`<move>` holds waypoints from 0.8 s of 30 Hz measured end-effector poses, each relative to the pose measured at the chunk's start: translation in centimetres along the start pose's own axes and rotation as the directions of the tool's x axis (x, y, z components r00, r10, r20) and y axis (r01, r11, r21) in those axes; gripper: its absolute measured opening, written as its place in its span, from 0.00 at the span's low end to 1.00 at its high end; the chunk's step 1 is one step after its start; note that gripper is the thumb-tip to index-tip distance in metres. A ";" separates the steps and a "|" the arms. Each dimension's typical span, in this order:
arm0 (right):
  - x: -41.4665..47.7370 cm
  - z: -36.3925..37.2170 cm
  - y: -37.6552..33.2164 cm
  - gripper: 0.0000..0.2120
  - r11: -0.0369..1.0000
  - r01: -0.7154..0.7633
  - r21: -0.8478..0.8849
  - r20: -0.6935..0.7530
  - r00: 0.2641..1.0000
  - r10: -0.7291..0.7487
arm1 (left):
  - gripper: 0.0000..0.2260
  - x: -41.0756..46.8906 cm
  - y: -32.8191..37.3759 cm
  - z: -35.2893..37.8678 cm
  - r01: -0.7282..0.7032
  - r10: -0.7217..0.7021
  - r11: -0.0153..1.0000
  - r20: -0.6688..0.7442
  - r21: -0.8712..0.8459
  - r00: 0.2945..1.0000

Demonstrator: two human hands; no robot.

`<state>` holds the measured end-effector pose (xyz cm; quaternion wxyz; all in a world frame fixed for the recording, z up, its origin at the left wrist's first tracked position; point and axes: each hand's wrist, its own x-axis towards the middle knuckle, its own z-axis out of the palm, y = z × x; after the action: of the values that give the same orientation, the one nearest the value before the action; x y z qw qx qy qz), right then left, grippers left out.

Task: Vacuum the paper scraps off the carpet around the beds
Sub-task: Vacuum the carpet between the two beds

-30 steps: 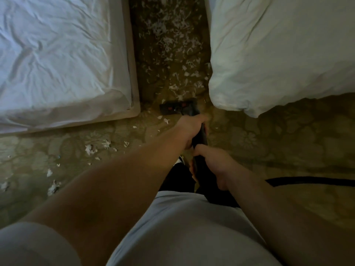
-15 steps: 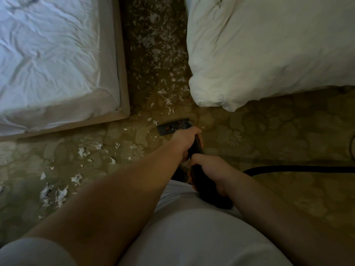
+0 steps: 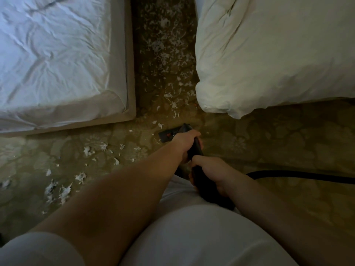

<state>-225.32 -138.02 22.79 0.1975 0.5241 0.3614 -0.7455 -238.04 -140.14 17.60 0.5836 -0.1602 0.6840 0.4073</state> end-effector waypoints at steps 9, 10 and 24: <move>3.3 0.9 -7.4 0.05 1.000 0.019 0.004 -0.053 0.998 -0.019 | 0.18 4.1 7.4 -0.9 -0.050 0.049 0.998 0.041 0.024 0.998; 3.9 1.3 -8.6 0.05 1.000 0.016 0.011 -0.064 0.998 -0.015 | 0.17 5.0 8.7 -1.2 -0.050 0.049 0.998 0.052 0.027 0.997; 12.9 10.1 -27.6 0.07 0.988 -0.011 0.153 -0.216 0.975 0.044 | 0.14 15.2 28.2 -8.2 -0.021 -0.002 0.990 0.163 0.142 0.987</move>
<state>-255.14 -126.18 21.94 0.1265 0.6213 0.3160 -0.7057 -267.18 -124.90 13.84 0.6454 -0.0808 0.6624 0.3717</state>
